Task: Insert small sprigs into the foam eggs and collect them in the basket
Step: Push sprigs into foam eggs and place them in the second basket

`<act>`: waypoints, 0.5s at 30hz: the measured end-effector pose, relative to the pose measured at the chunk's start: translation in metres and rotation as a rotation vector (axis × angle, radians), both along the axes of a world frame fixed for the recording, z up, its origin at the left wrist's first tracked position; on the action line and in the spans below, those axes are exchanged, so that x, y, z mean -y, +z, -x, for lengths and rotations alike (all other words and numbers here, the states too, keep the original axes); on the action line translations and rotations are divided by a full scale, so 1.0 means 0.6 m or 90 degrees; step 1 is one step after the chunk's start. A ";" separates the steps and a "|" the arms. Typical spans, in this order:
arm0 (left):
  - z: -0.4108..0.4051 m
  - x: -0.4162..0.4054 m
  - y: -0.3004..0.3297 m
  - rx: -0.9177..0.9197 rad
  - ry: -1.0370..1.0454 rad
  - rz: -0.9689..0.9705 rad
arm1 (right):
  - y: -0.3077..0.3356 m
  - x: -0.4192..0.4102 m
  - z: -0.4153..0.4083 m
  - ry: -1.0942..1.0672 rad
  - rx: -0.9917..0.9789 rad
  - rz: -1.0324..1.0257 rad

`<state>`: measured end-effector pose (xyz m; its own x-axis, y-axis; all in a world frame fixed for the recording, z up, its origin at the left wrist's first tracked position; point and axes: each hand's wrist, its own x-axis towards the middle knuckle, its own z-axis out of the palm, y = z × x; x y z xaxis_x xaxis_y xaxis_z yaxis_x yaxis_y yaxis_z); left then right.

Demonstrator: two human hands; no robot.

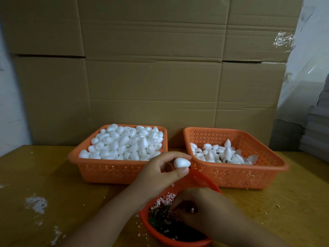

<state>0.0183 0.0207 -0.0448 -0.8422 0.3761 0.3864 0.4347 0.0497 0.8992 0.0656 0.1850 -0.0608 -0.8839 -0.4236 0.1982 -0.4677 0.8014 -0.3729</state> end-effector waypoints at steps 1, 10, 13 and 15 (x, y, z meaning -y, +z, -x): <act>0.001 0.000 0.000 0.001 0.007 0.001 | 0.001 0.000 0.000 0.002 0.002 -0.005; 0.005 -0.003 -0.006 0.023 0.004 0.010 | 0.011 0.000 0.002 0.040 0.102 -0.091; 0.005 -0.005 -0.009 0.013 -0.014 0.023 | 0.011 -0.003 0.005 0.041 0.128 -0.096; 0.005 -0.005 -0.010 0.008 -0.019 0.018 | 0.011 -0.002 0.006 0.040 0.135 -0.090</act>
<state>0.0151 0.0235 -0.0511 -0.8352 0.4113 0.3649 0.4253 0.0626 0.9029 0.0618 0.1865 -0.0540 -0.8702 -0.4898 -0.0539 -0.4419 0.8242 -0.3541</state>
